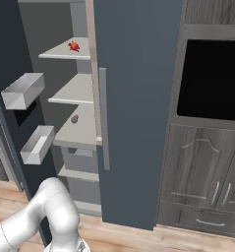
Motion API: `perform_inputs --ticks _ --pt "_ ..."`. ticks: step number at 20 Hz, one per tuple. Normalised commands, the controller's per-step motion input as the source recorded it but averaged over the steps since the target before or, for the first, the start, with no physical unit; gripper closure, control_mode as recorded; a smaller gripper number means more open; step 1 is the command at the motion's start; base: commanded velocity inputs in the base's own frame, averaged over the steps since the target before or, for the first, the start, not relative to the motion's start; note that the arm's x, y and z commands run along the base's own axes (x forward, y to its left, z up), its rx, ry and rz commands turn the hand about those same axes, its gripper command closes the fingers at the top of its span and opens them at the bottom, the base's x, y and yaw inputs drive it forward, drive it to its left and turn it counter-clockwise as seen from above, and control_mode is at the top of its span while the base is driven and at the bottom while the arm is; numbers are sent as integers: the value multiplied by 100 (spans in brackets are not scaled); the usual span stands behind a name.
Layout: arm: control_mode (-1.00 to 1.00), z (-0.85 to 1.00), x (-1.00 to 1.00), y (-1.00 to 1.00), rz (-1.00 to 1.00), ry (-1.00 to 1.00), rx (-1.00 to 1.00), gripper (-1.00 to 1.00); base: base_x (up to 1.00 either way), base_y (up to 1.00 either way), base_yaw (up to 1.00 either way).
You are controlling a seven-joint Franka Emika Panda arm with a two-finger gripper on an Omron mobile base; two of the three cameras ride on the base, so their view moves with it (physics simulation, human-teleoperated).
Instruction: There's a fish in the fridge that needs to be moved to the freezer for freezing. Pick up the fish from the fridge, place it on any shelf in the freezer, and close the fridge and freezer doors when done.
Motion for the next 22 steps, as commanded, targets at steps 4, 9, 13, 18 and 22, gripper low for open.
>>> perform_inputs --ticks 4,9,13,18,22 --pt "-100 -13 41 0 -3 0 0 -100 0 0 0" --pt "-100 -15 40 0 -5 0 0 -100 0 0 0" --pt "-100 -7 10 4 -25 -3 0 -100 0 0 0" --pt "-100 -18 0 24 -43 -5 0 -100 0 0 0" --pt "-100 -21 0 4 -31 -2 0 -100 0 0 0"
